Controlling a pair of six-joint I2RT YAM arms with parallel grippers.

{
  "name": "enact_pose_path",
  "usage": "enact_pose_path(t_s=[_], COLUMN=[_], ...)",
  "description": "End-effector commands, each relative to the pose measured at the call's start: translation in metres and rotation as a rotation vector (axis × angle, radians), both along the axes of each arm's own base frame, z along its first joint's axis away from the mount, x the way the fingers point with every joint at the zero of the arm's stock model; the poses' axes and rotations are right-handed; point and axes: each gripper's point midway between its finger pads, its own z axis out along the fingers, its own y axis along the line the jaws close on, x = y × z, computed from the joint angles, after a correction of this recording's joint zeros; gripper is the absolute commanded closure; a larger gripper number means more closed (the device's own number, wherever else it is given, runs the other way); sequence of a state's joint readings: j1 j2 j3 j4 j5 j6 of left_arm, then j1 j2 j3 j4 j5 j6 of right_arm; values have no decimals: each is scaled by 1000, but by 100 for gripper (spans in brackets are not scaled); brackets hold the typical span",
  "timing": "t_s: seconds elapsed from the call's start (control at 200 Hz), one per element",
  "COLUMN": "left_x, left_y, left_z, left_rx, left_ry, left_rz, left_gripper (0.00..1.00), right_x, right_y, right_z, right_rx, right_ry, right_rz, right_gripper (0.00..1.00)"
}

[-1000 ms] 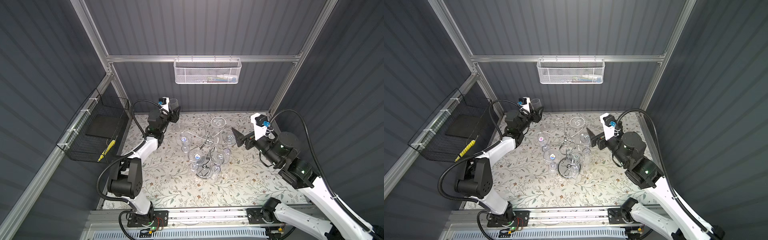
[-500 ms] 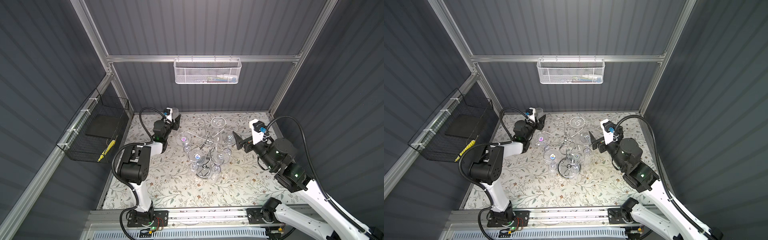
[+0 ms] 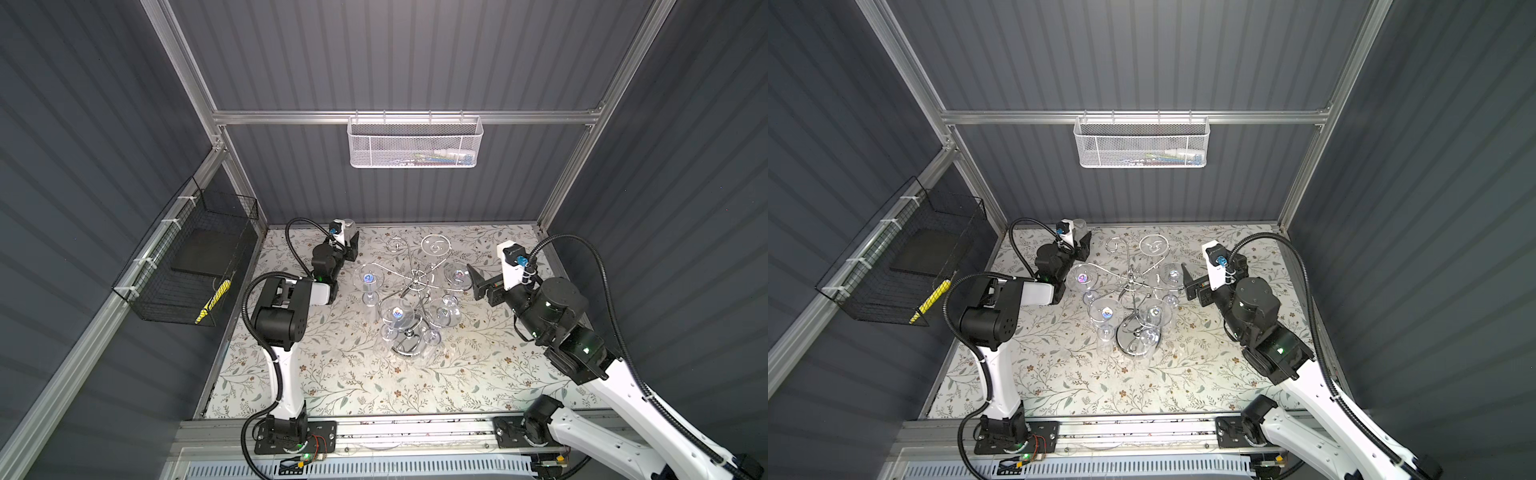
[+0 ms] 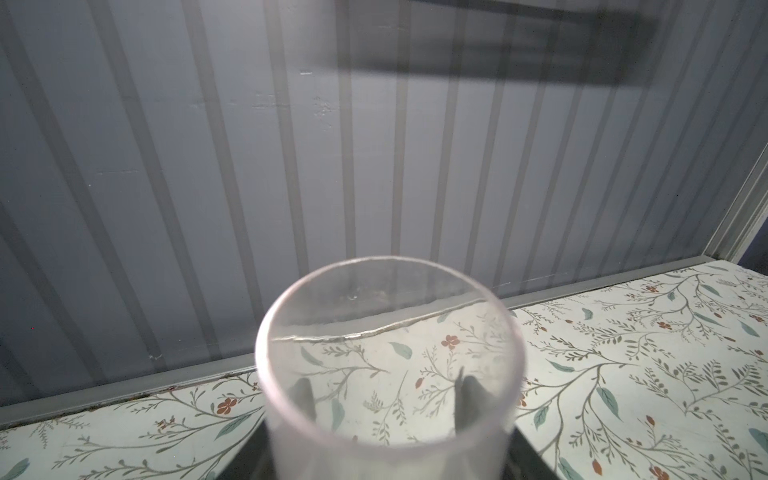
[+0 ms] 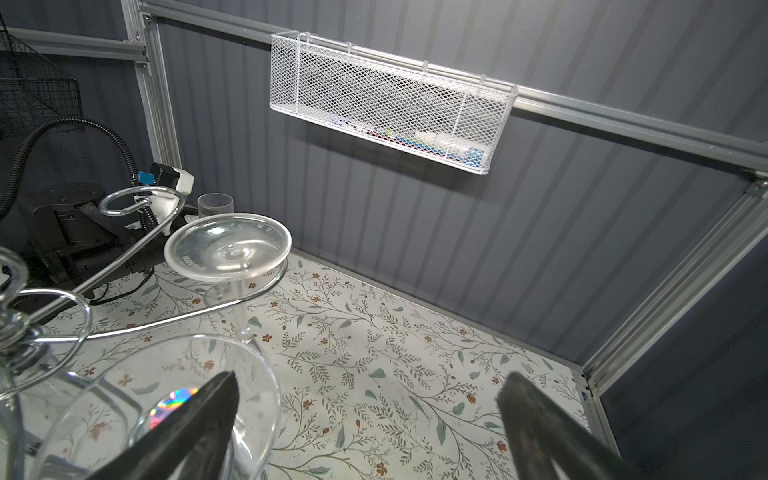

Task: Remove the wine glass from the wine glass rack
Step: 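Lower the clear flute upright onto the table near the far corner with the left gripper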

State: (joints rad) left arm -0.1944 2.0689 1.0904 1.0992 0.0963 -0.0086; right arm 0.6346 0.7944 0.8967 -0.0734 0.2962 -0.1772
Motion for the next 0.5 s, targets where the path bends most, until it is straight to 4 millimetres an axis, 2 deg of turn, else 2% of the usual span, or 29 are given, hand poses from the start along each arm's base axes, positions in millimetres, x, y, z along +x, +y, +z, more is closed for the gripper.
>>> enact_pose_path(t_s=[0.0,0.28,0.495], left_x=[4,4,5], left_y=[5,5,6], left_z=[24,18,17], left_rx=[0,-3,-2], left_ry=[-89,-63,-55], left_rz=[18,9,15], left_gripper=[44,38,28], right_x=[2,3,0], right_y=[-3,-1,-4], right_z=[-3,-4,-3], right_rx=[-5,1,2], right_ry=[-4,2,3], right_rz=[-15,-6,-9], right_gripper=[1,1,1])
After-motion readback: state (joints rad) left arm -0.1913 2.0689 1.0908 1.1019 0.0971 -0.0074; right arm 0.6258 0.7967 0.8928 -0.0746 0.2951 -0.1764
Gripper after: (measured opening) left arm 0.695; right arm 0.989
